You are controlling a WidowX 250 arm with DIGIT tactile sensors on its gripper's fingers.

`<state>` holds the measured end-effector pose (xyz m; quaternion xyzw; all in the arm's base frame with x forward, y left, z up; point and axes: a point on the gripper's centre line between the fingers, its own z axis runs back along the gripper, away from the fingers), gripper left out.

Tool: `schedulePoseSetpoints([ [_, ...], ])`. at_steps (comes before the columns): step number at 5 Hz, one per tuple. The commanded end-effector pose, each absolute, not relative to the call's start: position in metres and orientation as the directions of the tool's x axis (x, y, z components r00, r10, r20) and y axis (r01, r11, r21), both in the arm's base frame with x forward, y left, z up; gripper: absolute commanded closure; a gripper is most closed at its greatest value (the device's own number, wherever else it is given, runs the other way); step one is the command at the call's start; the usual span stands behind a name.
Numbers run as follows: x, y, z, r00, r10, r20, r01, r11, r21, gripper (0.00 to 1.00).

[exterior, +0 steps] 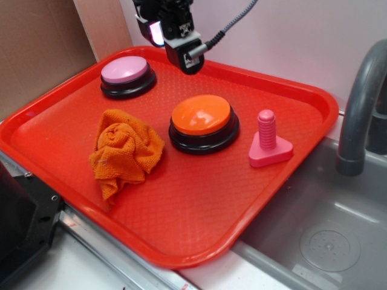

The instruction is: Push the orange button.

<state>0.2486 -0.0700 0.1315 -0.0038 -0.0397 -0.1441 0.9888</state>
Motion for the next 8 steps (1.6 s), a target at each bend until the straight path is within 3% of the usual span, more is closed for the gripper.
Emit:
schedulePoseSetpoints([
  [1, 0.271, -0.068, 0.098, 0.941, -0.307, 0.142, 0.308, 0.951, 0.010, 0.00],
  [3, 0.272, -0.069, 0.056, 0.958, -0.283, 0.052, 0.285, 0.957, -0.043, 0.00],
  [5, 0.268, -0.071, 0.055, 0.958, -0.284, 0.025, 0.285, 0.958, -0.041, 0.00],
  [8, 0.262, -0.066, 0.122, 0.971, -0.227, 0.078, 0.227, 0.974, 0.008, 0.00],
])
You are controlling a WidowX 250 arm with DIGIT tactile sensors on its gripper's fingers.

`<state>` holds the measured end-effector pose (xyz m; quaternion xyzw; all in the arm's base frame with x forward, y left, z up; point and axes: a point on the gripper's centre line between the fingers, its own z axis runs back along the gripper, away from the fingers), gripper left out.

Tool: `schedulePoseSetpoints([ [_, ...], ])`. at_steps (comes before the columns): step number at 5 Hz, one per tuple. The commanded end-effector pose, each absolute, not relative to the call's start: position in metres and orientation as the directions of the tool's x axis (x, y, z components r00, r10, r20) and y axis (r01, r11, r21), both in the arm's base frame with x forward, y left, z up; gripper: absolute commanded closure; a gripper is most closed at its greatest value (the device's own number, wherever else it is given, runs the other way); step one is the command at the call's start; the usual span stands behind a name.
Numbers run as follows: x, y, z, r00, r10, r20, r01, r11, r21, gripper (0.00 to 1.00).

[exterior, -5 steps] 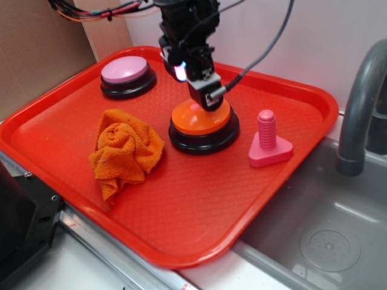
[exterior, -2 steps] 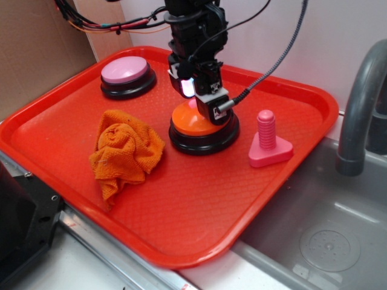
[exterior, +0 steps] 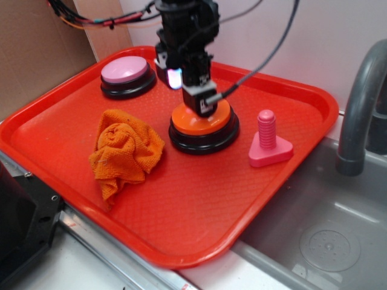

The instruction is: Push the orange button.

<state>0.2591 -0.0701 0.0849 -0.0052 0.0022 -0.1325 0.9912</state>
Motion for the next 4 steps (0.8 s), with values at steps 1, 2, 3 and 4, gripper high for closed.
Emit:
schedulePoseSetpoints([
  [1, 0.261, -0.065, 0.130, 0.974, -0.214, 0.074, 0.214, 0.977, 0.000, 0.00],
  [2, 0.261, -0.065, 0.136, 0.975, -0.210, 0.072, 0.211, 0.977, -0.008, 0.00],
  [3, 0.259, -0.066, 0.142, 0.975, -0.212, 0.070, 0.213, 0.977, -0.009, 0.00],
  [4, 0.258, -0.067, 0.149, 0.976, -0.206, 0.076, 0.207, 0.978, -0.006, 0.00],
])
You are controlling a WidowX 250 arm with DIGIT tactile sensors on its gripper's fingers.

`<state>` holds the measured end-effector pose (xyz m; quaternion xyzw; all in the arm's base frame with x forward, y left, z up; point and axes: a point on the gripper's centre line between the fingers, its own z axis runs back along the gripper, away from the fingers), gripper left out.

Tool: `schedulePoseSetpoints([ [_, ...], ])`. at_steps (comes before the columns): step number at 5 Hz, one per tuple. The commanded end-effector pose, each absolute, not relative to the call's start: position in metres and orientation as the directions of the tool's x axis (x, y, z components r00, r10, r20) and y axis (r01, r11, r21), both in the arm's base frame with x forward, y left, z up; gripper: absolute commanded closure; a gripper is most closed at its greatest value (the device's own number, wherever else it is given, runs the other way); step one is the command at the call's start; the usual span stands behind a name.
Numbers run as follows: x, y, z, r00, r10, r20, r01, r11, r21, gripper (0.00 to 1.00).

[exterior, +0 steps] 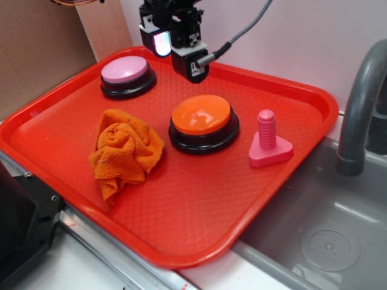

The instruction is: Push the orange button.

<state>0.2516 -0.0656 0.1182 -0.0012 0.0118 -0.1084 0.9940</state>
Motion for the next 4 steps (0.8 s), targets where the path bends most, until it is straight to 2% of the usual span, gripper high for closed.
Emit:
schedulePoseSetpoints([
  [1, 0.253, -0.066, 0.156, 0.977, -0.199, 0.081, 0.201, 0.980, -0.009, 0.00],
  [2, 0.251, -0.066, 0.161, 0.979, -0.189, 0.074, 0.190, 0.982, -0.004, 0.00],
  [4, 0.240, -0.069, 0.179, 0.977, -0.177, 0.115, 0.176, 0.984, 0.025, 0.00],
])
